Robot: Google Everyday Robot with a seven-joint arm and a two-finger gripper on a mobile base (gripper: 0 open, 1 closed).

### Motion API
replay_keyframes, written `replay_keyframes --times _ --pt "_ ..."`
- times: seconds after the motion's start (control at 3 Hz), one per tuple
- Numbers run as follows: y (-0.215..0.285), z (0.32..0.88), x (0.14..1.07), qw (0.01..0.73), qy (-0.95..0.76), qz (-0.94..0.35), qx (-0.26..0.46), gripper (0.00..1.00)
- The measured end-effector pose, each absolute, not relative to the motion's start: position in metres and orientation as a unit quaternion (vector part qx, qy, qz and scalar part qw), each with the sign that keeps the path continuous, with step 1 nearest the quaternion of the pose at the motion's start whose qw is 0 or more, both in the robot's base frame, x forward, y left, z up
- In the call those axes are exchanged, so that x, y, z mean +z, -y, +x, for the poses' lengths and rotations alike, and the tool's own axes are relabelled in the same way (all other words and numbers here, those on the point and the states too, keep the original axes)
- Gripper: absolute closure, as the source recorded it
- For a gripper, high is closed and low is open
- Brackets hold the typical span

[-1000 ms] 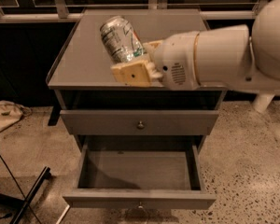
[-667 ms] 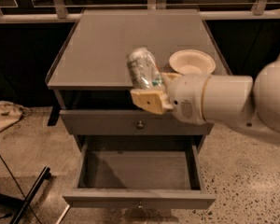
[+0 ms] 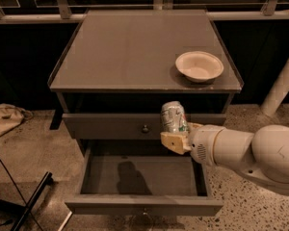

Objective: Place 7up can into middle drawer

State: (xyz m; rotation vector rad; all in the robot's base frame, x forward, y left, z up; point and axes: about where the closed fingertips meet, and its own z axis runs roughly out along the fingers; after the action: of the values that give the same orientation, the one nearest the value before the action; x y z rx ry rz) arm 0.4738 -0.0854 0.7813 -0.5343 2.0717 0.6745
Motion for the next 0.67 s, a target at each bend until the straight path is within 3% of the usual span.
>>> replay_keyframes --times 0.67 --pt "0.107 0.4765 0.7268 0.42 -0.848 -0.169 0.277 1.0"
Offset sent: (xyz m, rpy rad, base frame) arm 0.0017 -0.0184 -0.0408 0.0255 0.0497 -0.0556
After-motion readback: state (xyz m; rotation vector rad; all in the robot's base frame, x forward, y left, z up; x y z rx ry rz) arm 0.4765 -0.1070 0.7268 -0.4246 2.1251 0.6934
